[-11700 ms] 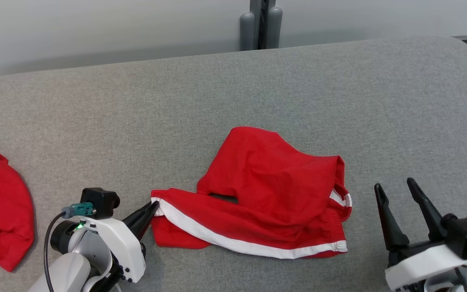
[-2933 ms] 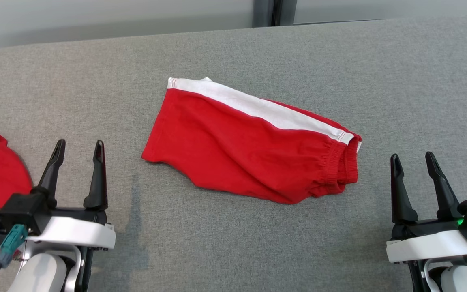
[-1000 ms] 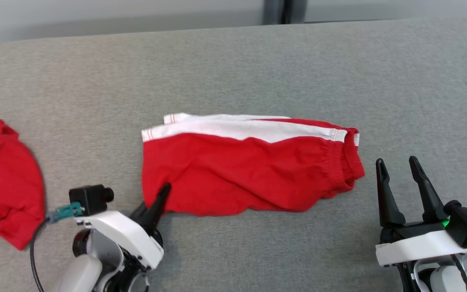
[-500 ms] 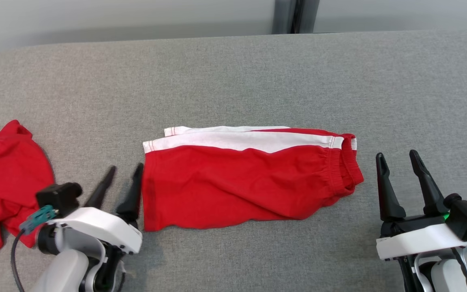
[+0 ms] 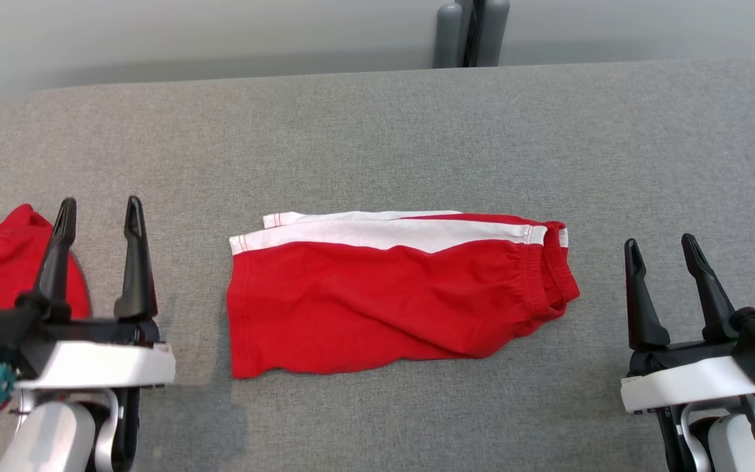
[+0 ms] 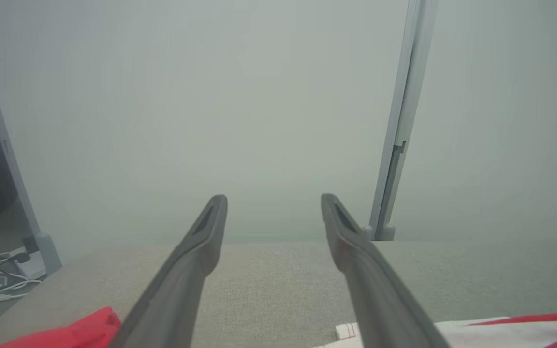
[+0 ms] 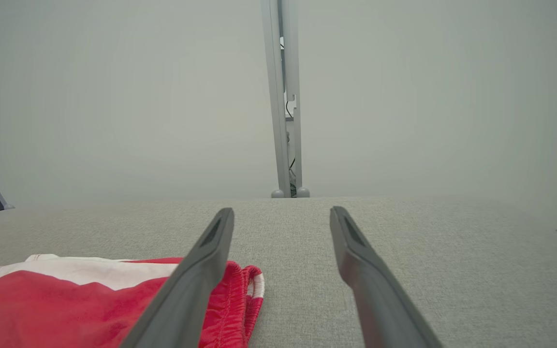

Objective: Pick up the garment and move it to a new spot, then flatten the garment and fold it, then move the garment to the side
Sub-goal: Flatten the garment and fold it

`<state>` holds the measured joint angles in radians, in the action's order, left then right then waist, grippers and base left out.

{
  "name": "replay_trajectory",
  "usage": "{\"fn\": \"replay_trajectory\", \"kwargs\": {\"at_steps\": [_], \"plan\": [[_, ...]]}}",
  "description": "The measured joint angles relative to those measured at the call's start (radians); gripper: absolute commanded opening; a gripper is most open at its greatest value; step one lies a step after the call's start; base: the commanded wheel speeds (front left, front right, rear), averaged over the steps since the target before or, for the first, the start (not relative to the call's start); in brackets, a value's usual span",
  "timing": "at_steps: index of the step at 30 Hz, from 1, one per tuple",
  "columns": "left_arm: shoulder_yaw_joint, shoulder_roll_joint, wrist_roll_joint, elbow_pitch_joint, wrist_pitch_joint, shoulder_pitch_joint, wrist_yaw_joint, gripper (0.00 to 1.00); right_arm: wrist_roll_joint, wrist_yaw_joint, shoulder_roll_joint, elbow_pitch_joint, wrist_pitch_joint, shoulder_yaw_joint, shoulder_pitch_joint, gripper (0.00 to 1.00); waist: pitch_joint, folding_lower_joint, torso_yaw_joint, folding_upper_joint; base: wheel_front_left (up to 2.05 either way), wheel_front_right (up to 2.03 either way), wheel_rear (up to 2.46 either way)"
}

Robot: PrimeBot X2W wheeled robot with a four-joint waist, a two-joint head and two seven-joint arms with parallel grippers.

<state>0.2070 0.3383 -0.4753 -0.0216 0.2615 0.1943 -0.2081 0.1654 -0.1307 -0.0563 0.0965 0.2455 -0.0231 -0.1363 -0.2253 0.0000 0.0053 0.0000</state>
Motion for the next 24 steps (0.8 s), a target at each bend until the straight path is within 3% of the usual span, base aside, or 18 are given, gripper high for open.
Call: {"fn": "replay_trajectory", "kwargs": {"at_steps": [8, 17, 24], "plan": [[-0.003, -0.006, 0.069, -0.042, 0.000, -0.121, -0.001, 1.00, -0.017, 0.000, 0.003, 0.030, -0.007, 0.018, 0.026, 1.00, 0.023, 0.0000, 0.006, 0.0000, 0.00, 0.00, 0.00], [0.017, -0.010, 0.069, -0.009, 0.000, -0.126, 0.016, 1.00, -0.017, 0.000, 0.005, 0.037, -0.017, 0.023, 0.034, 1.00, 0.041, 0.0000, 0.018, 0.0001, 0.00, 0.00, 0.00], [0.039, -0.018, 0.069, 0.014, -0.002, -0.120, 0.024, 1.00, -0.006, 0.000, 0.006, 0.053, -0.052, -0.062, 0.017, 1.00, 0.051, 0.0001, 0.037, 0.0000, 0.00, 0.00, 0.00]]}}
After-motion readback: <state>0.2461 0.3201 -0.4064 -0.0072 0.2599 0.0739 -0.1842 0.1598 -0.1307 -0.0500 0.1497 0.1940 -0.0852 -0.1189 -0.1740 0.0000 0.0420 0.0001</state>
